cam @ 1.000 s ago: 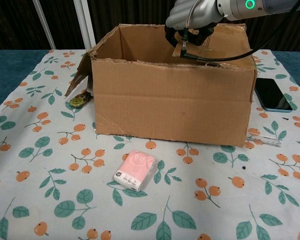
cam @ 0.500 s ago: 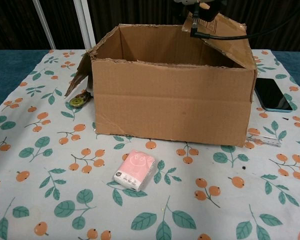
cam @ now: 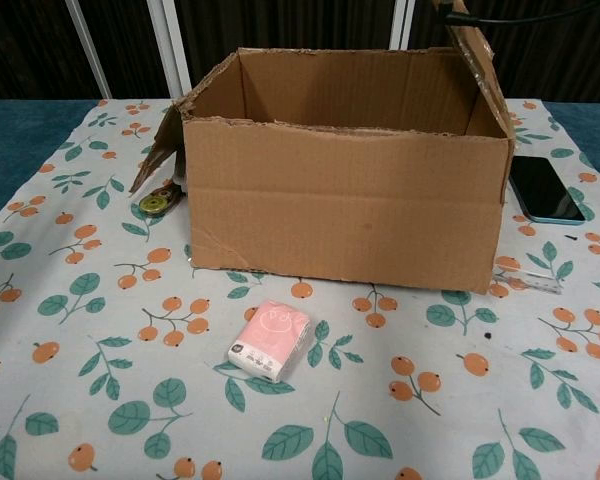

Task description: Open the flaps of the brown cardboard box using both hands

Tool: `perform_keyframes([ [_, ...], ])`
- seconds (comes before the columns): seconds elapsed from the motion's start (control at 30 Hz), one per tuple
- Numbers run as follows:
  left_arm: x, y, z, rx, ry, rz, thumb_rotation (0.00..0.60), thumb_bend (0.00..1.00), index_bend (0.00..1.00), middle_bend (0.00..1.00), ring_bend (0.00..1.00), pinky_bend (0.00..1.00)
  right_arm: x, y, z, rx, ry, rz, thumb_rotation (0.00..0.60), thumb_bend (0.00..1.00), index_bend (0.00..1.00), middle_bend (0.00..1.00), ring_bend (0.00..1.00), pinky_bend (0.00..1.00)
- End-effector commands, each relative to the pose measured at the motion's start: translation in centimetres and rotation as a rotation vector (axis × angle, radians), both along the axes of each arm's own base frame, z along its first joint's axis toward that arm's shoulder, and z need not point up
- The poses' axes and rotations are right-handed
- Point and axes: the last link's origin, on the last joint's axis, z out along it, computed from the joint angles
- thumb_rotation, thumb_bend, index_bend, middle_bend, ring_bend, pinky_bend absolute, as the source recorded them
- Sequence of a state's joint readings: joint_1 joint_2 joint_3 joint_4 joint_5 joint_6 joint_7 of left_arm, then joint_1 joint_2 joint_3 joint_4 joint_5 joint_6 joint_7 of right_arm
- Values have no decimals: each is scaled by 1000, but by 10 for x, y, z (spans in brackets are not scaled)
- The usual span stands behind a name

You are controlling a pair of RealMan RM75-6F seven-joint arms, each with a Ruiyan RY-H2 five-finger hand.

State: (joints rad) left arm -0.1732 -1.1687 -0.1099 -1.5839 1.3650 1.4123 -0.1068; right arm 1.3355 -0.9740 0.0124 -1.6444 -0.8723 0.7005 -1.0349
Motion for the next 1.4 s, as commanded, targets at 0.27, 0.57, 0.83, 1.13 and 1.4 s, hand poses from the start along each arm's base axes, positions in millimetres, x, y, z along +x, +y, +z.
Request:
perform_keyframes([
  [0.27, 2, -1, -1, -2, -8, -1, 600, 126, 0, 0, 0, 2, -16, -3, 29, -88, 139, 13, 600, 1000, 464, 299, 237, 292],
  [0.57, 2, -1, 0, -3, -11, -1, 600, 126, 0, 0, 0, 3, -20, -5, 49, -123, 162, -18, 600, 1000, 464, 294, 235, 292],
  [0.83, 2, -1, -1, -7, -11, -1, 600, 125, 0, 0, 0, 2, -23, 4, 51, -93, 154, -20, 600, 1000, 452, 288, 233, 291],
  [1.13, 2, -2, -1, -7, -11, -1, 600, 125, 0, 0, 0, 2, -27, 9, 55, -82, 155, -19, 600, 1000, 434, 270, 229, 291],
  [1.4, 3, -2, 0, -7, -13, -4, 600, 125, 0, 0, 0, 2, -31, 14, 65, -94, 180, -15, 600, 1000, 433, 270, 229, 291],
])
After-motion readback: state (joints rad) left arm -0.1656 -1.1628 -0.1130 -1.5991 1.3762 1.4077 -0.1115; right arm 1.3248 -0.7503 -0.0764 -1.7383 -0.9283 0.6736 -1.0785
